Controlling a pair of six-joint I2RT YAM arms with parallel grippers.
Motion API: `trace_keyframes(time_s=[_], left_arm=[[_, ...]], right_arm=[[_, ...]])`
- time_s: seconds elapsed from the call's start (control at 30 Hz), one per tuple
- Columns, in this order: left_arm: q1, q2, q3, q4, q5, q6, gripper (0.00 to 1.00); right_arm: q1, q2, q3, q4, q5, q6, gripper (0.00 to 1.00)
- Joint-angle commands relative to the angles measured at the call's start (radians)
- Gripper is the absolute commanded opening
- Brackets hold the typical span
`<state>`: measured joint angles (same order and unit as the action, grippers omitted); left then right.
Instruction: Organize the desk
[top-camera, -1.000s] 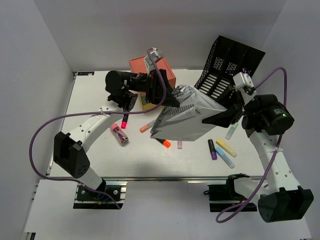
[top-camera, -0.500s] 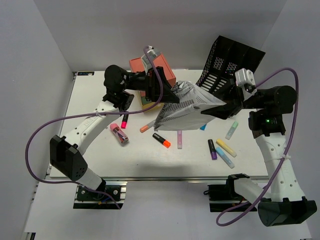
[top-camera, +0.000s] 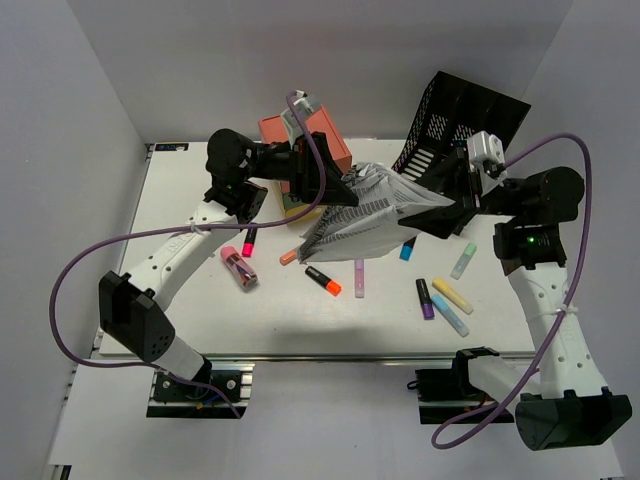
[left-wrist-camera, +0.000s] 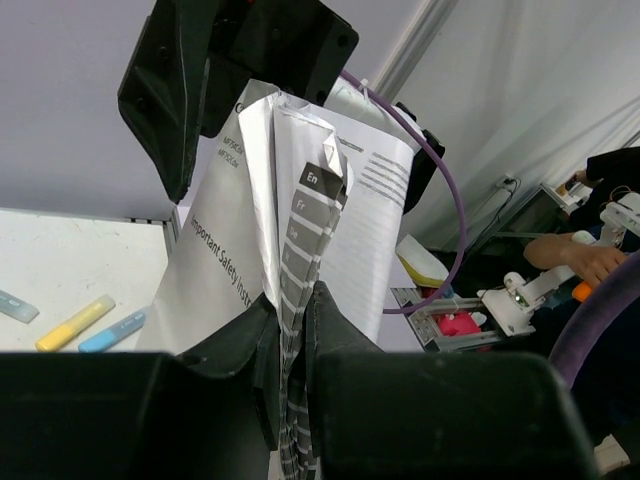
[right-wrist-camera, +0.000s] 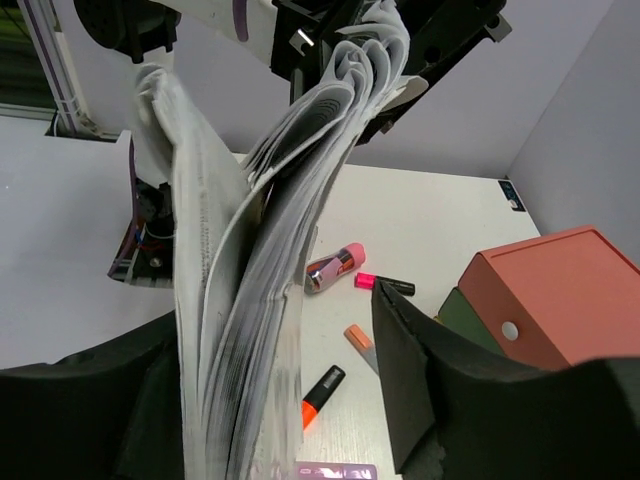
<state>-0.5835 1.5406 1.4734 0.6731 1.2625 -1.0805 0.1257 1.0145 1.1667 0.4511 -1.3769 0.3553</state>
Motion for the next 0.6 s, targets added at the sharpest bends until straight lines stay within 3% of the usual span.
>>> trace_keyframes(time_s=[0.0, 0.17, 0.27, 0.57], left_arm=[[0.007, -0.068, 0.062, 0.011, -0.034, 0.007, 0.00], [0.017, -0.057, 0.102, -0.010, -0.023, 0.011, 0.00], [0.040, -0.057, 0.122, -0.027, -0.028, 0.017, 0.00], [0.071, -0.059, 0.102, -0.023, -0.035, 0.019, 0.00]], right_arm=[[-0.001, -0.004, -0.001, 0.018, 0.018, -0.003, 0.60], [-0.005, -0.011, 0.004, -0.014, 0.032, -0.028, 0.57], [-0.012, -0.021, 0.028, -0.116, 0.067, -0.110, 0.58], [-0.021, -0.021, 0.042, -0.164, 0.065, -0.134, 0.68]])
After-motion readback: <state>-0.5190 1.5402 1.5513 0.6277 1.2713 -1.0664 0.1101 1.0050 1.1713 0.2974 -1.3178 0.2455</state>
